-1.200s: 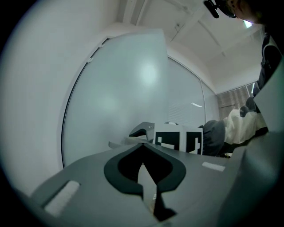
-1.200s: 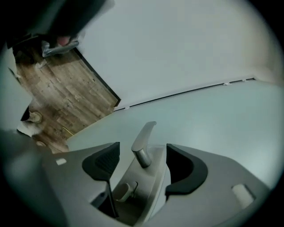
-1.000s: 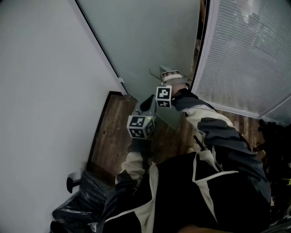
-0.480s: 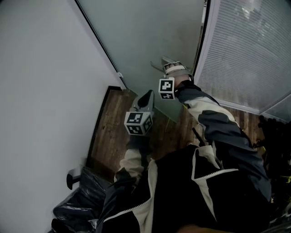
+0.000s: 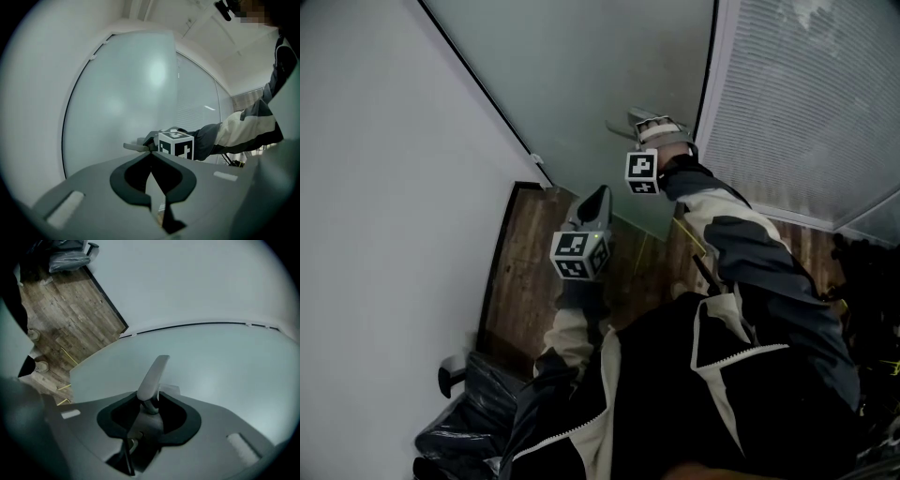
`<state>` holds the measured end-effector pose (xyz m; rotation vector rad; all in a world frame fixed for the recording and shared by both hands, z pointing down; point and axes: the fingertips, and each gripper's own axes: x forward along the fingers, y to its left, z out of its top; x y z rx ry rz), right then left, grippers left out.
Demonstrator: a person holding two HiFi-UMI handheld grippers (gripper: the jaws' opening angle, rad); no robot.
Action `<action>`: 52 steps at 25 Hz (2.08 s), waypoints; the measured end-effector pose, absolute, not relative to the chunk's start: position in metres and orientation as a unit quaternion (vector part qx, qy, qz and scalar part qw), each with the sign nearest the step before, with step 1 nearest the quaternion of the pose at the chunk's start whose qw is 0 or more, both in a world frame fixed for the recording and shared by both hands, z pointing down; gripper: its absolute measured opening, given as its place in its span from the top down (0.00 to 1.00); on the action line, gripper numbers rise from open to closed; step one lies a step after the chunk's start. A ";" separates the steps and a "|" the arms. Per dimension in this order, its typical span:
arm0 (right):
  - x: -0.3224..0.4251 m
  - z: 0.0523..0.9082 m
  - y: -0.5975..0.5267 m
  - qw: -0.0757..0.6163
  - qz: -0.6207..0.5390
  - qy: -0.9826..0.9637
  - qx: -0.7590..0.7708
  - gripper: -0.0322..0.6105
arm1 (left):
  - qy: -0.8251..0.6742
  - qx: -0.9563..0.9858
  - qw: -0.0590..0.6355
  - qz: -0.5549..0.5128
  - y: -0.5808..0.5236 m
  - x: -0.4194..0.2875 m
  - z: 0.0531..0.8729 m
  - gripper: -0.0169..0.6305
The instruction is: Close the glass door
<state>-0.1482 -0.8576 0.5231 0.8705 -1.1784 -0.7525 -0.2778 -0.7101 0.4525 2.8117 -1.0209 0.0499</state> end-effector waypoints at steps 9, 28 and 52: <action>-0.076 0.521 -0.906 0.685 -0.349 -0.507 0.389 0.75 | -0.351 0.934 0.063 0.021 -0.743 -0.218 0.438 0.97; 0.032 0.519 -1.026 0.662 -0.314 -0.518 0.442 0.76 | -0.413 0.907 0.077 0.031 -0.749 -0.200 0.444 0.97; 0.011 0.504 -1.004 0.529 -0.247 -0.660 0.473 0.53 | -0.474 0.877 0.079 0.015 -0.768 -0.208 0.441 0.97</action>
